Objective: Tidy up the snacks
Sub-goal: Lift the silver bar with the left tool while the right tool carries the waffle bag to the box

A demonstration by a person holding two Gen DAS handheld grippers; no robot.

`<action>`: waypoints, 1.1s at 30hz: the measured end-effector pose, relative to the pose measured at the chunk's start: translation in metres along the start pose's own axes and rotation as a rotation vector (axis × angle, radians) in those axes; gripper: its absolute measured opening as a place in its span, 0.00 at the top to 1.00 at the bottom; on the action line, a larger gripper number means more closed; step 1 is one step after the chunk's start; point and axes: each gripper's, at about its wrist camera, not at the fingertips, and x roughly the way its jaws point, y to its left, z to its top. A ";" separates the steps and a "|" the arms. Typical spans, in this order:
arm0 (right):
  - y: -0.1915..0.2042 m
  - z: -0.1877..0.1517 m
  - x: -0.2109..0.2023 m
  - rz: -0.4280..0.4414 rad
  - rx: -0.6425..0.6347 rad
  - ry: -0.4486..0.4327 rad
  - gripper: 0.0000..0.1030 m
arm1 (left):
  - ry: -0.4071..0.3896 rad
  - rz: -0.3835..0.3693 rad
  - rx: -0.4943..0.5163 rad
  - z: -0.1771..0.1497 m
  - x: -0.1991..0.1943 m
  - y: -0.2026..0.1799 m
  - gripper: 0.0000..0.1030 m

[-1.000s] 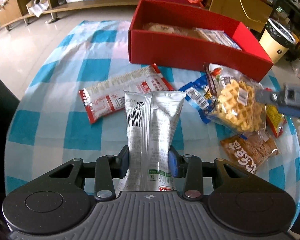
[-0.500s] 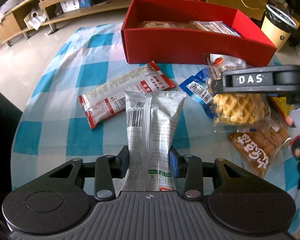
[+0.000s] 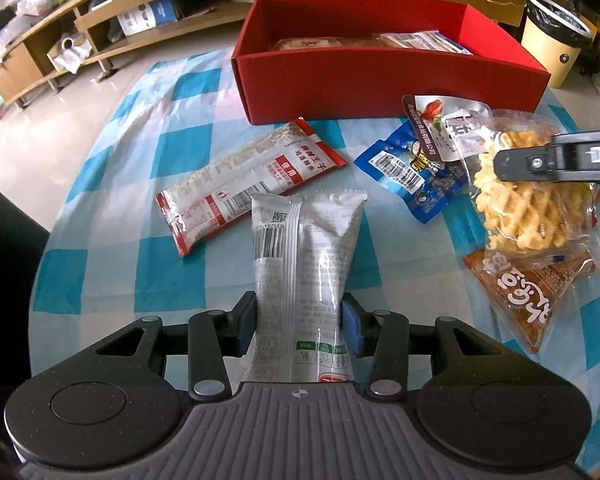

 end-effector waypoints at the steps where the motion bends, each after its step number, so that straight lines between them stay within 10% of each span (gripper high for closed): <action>1: -0.001 -0.001 -0.003 0.012 0.002 0.000 0.45 | 0.000 0.001 0.003 0.000 0.001 -0.001 0.45; 12: -0.004 -0.012 -0.012 0.042 -0.023 0.017 0.45 | -0.003 0.037 0.050 -0.009 0.009 -0.007 0.12; 23: -0.003 -0.013 -0.015 0.046 -0.038 0.014 0.45 | 0.041 -0.077 -0.053 -0.001 0.009 0.010 0.50; 33: -0.001 -0.011 -0.023 0.059 -0.048 -0.020 0.46 | -0.034 -0.051 -0.019 0.010 -0.011 -0.003 0.54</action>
